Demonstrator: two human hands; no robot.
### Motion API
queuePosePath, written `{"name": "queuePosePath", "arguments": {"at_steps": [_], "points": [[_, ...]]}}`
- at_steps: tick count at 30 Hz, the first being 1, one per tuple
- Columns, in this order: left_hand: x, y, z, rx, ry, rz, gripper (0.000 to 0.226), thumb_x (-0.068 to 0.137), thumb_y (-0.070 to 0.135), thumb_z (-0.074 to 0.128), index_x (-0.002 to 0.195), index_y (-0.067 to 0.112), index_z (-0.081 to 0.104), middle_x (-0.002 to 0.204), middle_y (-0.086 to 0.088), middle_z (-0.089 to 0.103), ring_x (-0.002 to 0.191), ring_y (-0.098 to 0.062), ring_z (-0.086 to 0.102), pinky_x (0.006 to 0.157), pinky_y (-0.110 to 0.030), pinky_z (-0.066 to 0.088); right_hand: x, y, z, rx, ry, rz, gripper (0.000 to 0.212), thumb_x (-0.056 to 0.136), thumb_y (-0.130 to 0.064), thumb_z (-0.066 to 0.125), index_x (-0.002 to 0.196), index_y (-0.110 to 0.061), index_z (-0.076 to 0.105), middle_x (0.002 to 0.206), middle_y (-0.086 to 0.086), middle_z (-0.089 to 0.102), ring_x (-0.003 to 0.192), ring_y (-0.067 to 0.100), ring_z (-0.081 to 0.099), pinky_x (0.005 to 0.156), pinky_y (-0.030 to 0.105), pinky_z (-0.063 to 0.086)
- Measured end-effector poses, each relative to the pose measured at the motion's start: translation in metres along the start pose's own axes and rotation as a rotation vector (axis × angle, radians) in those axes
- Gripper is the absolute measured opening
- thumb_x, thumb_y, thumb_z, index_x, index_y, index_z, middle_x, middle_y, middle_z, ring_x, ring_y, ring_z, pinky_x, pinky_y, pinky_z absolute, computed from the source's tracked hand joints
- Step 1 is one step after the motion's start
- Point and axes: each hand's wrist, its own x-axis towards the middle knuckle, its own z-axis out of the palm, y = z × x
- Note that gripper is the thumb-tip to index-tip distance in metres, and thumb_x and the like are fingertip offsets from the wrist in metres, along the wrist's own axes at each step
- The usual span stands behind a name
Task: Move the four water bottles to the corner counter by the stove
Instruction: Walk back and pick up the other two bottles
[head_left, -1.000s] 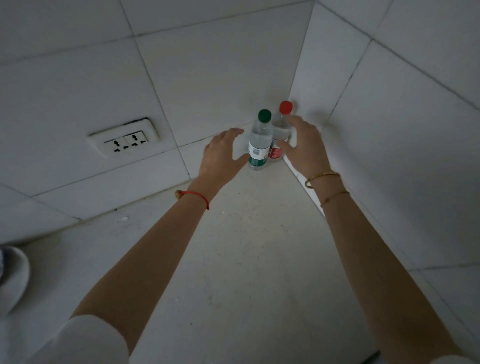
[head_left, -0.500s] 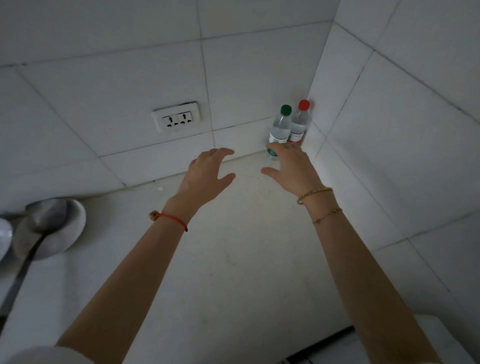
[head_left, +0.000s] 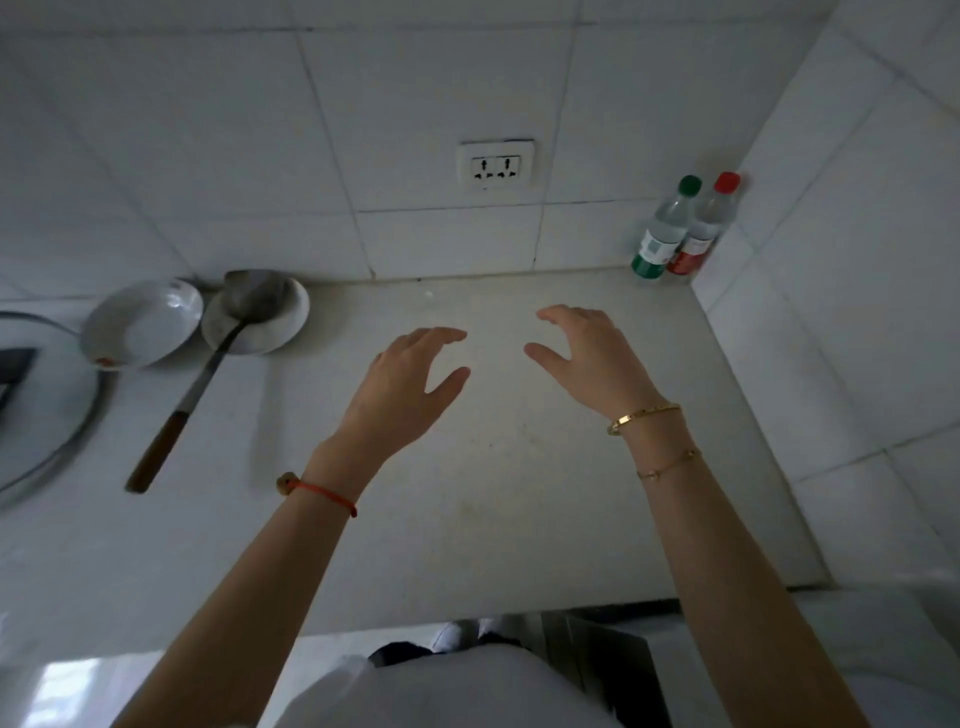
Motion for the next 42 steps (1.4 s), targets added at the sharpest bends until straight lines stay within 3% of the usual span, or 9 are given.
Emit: {"name": "queuePosePath", "arguments": {"at_steps": [6,24,32,42], "points": [[-0.08,-0.014,-0.022,0.002,0.125,-0.146,0.039,0.091,0.035,0.06,0.128,0.024,0.056,0.127,0.003,0.062,0.116,-0.017,0.057,0.099,-0.04,0.047,-0.036,-0.04,0.023,-0.012,-0.068,-0.117,0.046,0.091,-0.043,0.054,0.129,-0.017,0.052,0.128,0.007,0.06,0.124,0.026,0.046,0.103,0.044,0.039],[-0.29,-0.027,-0.058,0.018,0.276,-0.414,0.041,0.094,0.039,0.054,0.132,0.024,0.053,0.132,0.003,0.058,0.119,-0.015,0.054,0.102,-0.031,0.044,-0.143,-0.144,0.085,-0.001,-0.189,-0.364,0.046,0.092,-0.039,0.055,0.131,-0.016,0.051,0.13,0.006,0.058,0.126,0.024,0.046,0.105,0.046,0.039],[-0.424,-0.046,-0.081,0.046,0.325,-0.516,0.041,0.094,0.041,0.054,0.132,0.026,0.053,0.133,0.005,0.058,0.12,-0.012,0.054,0.096,-0.021,0.038,-0.225,-0.219,0.136,0.063,-0.266,-0.441,0.045,0.092,-0.038,0.056,0.13,-0.016,0.052,0.13,0.005,0.058,0.125,0.023,0.046,0.105,0.043,0.039],[-0.572,-0.063,-0.103,0.023,0.483,-0.772,0.038,0.093,0.035,0.057,0.129,0.023,0.057,0.13,0.002,0.062,0.119,-0.016,0.057,0.097,-0.023,0.041,-0.295,-0.324,0.2,0.067,-0.431,-0.659,0.045,0.092,-0.038,0.055,0.131,-0.014,0.052,0.129,0.007,0.059,0.124,0.024,0.047,0.104,0.041,0.042]]}}
